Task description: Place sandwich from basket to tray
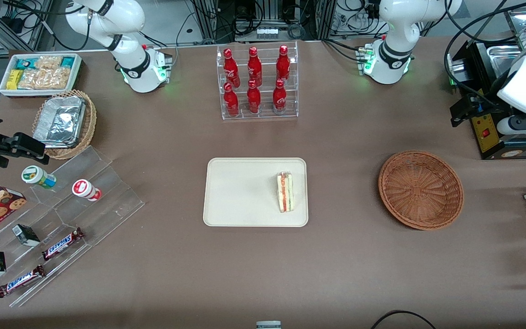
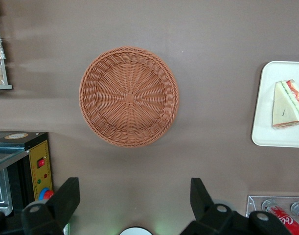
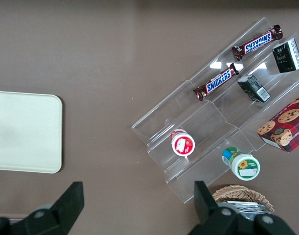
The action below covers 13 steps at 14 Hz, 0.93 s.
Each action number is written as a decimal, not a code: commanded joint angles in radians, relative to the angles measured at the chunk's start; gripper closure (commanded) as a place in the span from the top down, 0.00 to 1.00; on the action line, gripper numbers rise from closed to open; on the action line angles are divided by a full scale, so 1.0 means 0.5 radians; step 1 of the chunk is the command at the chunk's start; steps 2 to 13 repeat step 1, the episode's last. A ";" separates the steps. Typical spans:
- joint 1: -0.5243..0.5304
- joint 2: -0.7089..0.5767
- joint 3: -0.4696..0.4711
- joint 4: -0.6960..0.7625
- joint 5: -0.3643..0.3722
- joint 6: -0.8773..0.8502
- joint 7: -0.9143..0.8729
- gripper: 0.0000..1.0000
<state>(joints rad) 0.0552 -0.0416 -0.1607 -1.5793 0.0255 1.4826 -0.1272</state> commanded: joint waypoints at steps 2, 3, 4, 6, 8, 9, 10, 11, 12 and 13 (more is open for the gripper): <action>-0.046 0.010 0.024 0.035 -0.017 -0.048 0.030 1.00; -0.046 0.010 0.024 0.035 -0.017 -0.048 0.030 1.00; -0.046 0.010 0.024 0.035 -0.017 -0.048 0.030 1.00; -0.046 0.010 0.024 0.035 -0.017 -0.048 0.030 1.00; -0.046 0.010 0.024 0.035 -0.017 -0.048 0.030 1.00; -0.046 0.010 0.024 0.035 -0.017 -0.048 0.030 1.00; -0.046 0.010 0.024 0.035 -0.017 -0.048 0.030 1.00; -0.046 0.010 0.024 0.035 -0.017 -0.048 0.030 1.00; -0.046 0.010 0.024 0.035 -0.017 -0.048 0.030 1.00; -0.046 0.010 0.024 0.035 -0.017 -0.048 0.030 1.00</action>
